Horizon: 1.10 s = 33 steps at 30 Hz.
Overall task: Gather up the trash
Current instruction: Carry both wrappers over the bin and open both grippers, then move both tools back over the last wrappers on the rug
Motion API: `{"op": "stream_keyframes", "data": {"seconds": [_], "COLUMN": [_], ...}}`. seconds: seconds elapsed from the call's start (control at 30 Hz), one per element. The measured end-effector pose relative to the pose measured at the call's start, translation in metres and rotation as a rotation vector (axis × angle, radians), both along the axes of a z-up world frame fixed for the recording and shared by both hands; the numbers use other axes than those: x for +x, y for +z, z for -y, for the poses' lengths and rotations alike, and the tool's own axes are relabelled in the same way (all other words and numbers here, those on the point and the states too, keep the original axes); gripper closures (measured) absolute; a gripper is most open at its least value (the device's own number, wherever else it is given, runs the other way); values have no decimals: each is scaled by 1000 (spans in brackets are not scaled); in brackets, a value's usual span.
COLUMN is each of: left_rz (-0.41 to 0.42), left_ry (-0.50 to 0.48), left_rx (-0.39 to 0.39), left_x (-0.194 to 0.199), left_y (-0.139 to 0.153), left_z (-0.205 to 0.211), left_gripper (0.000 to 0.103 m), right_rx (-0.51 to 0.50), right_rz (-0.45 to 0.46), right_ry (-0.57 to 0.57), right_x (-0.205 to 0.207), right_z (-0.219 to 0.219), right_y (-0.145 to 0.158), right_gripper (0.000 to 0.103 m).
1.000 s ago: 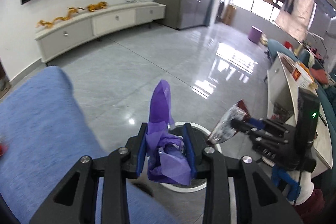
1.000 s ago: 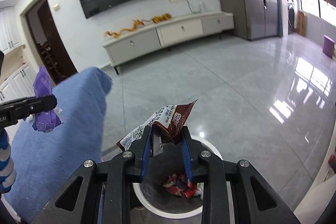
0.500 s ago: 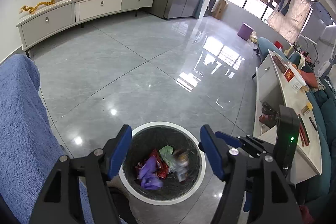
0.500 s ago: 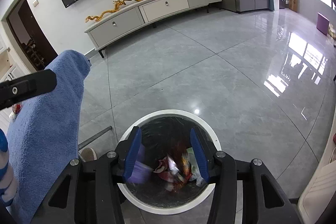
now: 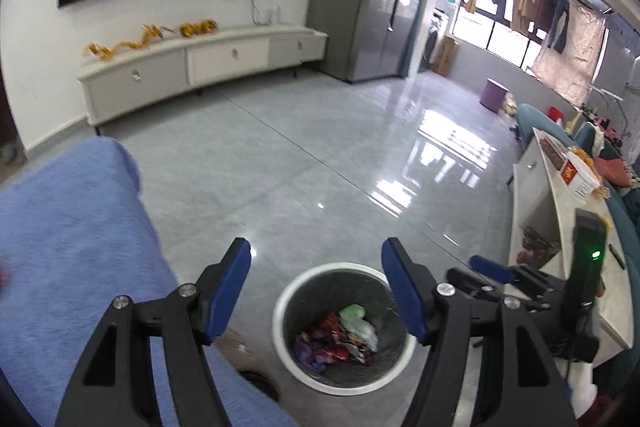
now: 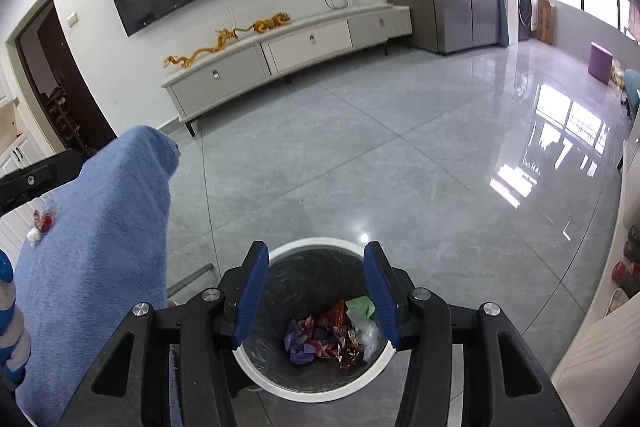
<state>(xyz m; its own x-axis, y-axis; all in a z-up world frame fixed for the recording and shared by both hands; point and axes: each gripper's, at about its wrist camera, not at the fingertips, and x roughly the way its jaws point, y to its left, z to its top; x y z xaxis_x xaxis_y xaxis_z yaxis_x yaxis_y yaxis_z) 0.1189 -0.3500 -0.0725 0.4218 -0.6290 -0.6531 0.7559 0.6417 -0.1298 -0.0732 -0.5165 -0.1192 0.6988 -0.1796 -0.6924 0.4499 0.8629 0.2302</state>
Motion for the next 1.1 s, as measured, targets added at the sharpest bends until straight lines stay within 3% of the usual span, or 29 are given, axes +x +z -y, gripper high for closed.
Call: {"op": "stream_keyframes", "data": {"seconds": [0.3, 0.4, 0.67, 1.1], "left_rz": [70, 84, 117, 118], "left_ry": [99, 125, 203, 368], "left_rx": [-45, -66, -138, -243], "left_x": [-8, -9, -6, 17], "left_y": [31, 39, 60, 67], "left_z": [-55, -73, -136, -253], "left_gripper": [36, 27, 24, 24], "right_rx": [-71, -95, -134, -192], "right_rz": [64, 82, 119, 125], "right_ry": [42, 62, 119, 273], "right_x": [-1, 2, 14, 71], "right_z": [-29, -43, -83, -175], "right_y": [47, 61, 92, 120], "right_gripper": [56, 53, 48, 46]}}
